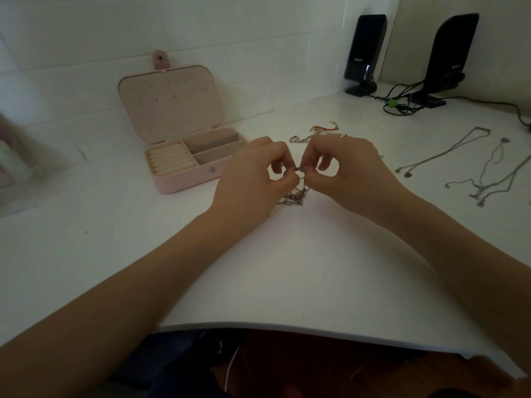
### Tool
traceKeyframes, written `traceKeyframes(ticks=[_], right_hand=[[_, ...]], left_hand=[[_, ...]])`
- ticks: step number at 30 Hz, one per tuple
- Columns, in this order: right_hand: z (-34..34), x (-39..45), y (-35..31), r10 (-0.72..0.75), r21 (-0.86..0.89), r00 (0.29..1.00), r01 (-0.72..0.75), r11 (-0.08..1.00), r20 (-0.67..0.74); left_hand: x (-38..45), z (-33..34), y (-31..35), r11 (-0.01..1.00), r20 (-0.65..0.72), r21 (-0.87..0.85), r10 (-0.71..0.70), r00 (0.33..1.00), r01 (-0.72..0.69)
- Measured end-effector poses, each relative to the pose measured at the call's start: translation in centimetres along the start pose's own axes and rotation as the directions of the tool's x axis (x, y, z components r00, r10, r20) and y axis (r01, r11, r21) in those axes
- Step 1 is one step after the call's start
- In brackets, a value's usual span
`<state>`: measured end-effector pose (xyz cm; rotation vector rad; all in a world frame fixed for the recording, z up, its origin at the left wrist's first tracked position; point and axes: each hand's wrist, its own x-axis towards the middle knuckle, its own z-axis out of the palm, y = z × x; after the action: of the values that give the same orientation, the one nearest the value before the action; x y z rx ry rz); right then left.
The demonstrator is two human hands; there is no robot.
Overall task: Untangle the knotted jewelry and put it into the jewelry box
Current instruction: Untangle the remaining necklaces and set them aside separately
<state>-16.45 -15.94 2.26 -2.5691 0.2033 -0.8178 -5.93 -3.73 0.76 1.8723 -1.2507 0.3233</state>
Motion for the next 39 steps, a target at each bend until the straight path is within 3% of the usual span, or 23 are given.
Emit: traceKeyframes(ticks=[2, 7, 10, 16, 25, 32, 39], right_hand=[[0.1, 0.0, 0.2, -0.010, -0.031, 1.000, 0.010, 0.999, 0.002], [0.0, 0.0, 0.7, -0.068, -0.109, 0.996, 0.063, 0.992, -0.050], [0.3, 0.0, 0.9, -0.113, -0.188, 0.991, 0.098, 0.977, -0.070], [0.5, 0.0, 1.0, -0.149, -0.269, 0.987, 0.127, 0.955, -0.066], [0.8, -0.1, 0.5, -0.152, -0.257, 0.988, 0.137, 0.957, -0.039], [0.8, 0.1, 0.4, -0.067, -0.008, 0.996, 0.067, 0.998, -0.051], [0.6, 0.0, 0.8, -0.078, -0.006, 0.996, 0.078, 0.997, -0.041]], left_hand=[[0.0, -0.1, 0.1, 1.000, 0.019, 0.000, 0.003, 1.000, -0.003], [0.1, -0.1, 0.3, 0.943, 0.095, -0.212, -0.242, 0.966, 0.257], [0.2, -0.1, 0.5, 0.912, 0.122, -0.249, -0.304, 0.945, 0.326], [0.2, 0.0, 0.5, 0.912, 0.135, -0.251, -0.300, 0.944, 0.326], [-0.1, -0.1, 0.7, 0.990, 0.080, -0.125, -0.062, 0.995, 0.072], [0.2, -0.4, 0.7, 0.903, 0.129, -0.328, -0.247, 0.961, 0.276], [0.4, -0.3, 0.4, 0.883, 0.155, -0.334, -0.293, 0.944, 0.329]])
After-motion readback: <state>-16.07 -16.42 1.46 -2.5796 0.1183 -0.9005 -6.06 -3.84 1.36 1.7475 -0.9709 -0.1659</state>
